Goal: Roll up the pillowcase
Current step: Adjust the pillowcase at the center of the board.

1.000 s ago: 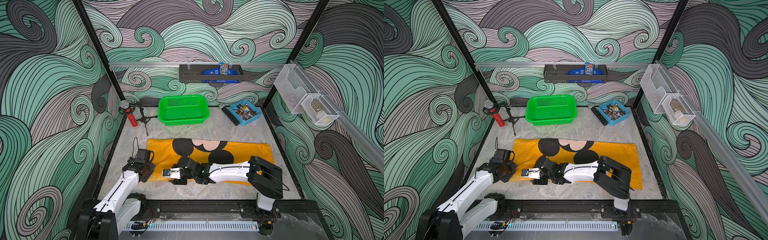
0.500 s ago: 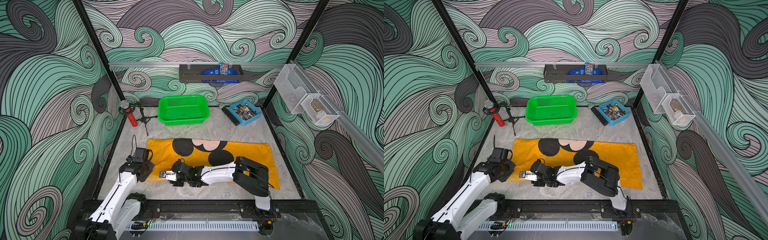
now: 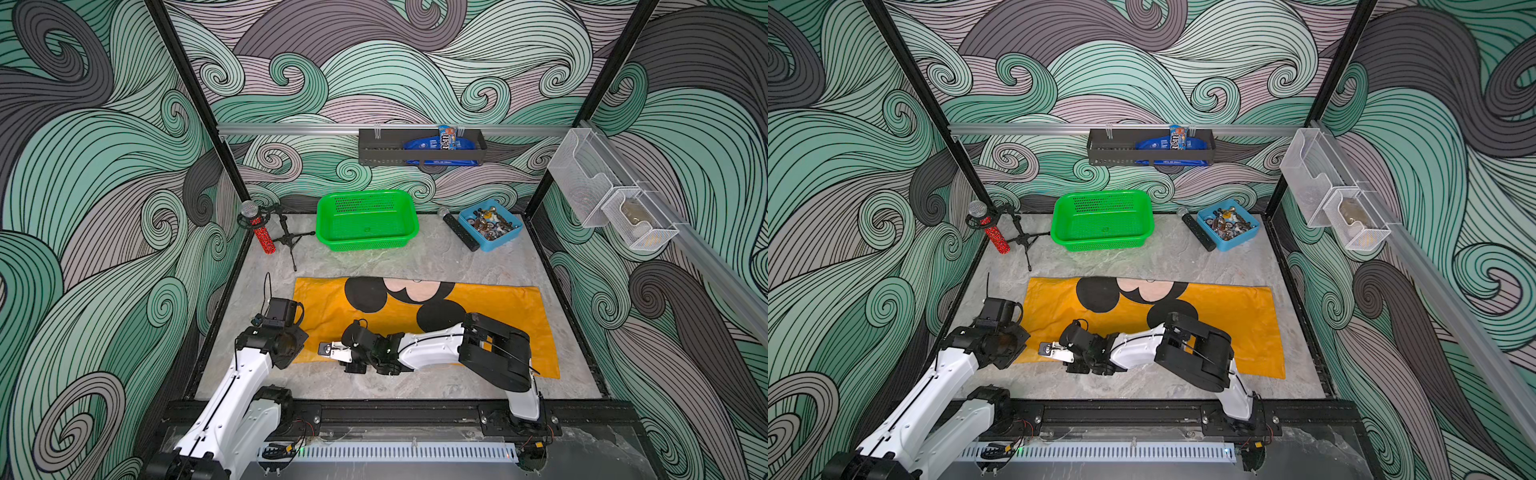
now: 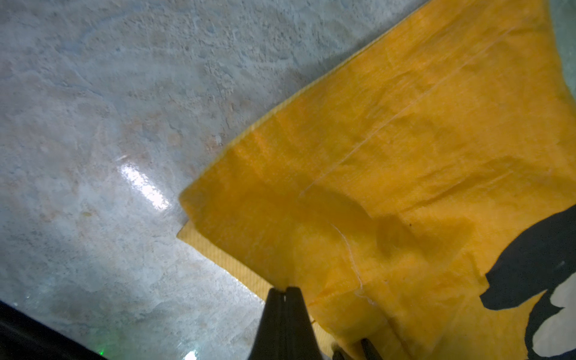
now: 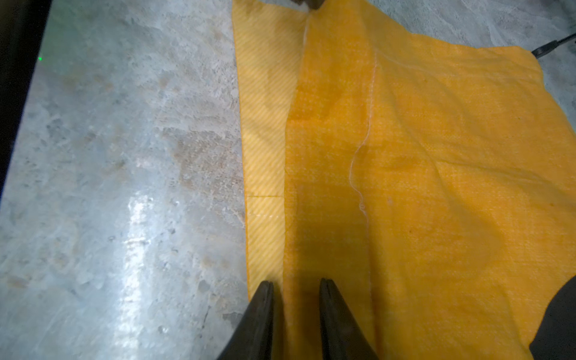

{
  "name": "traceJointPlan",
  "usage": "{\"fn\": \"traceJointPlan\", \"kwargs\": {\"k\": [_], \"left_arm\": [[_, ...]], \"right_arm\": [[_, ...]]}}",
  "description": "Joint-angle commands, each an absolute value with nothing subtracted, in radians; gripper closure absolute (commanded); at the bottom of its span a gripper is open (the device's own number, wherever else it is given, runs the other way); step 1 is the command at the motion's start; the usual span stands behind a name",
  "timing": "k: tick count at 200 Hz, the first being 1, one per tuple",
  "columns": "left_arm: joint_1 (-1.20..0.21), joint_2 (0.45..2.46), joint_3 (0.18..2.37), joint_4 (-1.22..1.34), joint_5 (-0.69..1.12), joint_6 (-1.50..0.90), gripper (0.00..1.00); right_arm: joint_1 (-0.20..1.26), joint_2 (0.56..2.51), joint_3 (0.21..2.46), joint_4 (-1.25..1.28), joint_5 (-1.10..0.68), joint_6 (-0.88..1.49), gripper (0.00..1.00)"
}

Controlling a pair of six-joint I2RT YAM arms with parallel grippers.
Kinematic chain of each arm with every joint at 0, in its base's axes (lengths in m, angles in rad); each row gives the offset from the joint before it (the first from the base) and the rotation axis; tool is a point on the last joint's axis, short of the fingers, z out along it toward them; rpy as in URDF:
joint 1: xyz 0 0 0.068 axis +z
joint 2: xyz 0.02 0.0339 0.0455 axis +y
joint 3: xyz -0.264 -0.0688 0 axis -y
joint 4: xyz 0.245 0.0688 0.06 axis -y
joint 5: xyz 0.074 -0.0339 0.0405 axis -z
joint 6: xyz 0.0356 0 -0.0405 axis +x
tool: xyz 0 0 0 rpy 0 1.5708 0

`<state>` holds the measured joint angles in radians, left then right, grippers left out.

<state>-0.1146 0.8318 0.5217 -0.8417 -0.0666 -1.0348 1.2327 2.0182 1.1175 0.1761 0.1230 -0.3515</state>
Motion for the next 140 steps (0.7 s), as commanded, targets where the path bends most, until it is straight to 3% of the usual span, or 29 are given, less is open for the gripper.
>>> {"fn": "traceJointPlan", "kwargs": {"k": [1, 36, 140], "left_arm": [[-0.122, 0.828, 0.56, -0.884, -0.062, -1.012, 1.0], [-0.121, 0.838, 0.567, -0.885, -0.067, -0.999, 1.0], [-0.127, 0.861, 0.576, -0.908, -0.072, -1.006, 1.0]], "right_arm": [[1.225, 2.039, 1.15, 0.178, 0.14, -0.336, 0.78], [1.218, 2.02, 1.152, 0.179, 0.123, -0.335, 0.95], [1.218, 1.845, 1.055, 0.161, -0.021, -0.335, 1.0]]}}
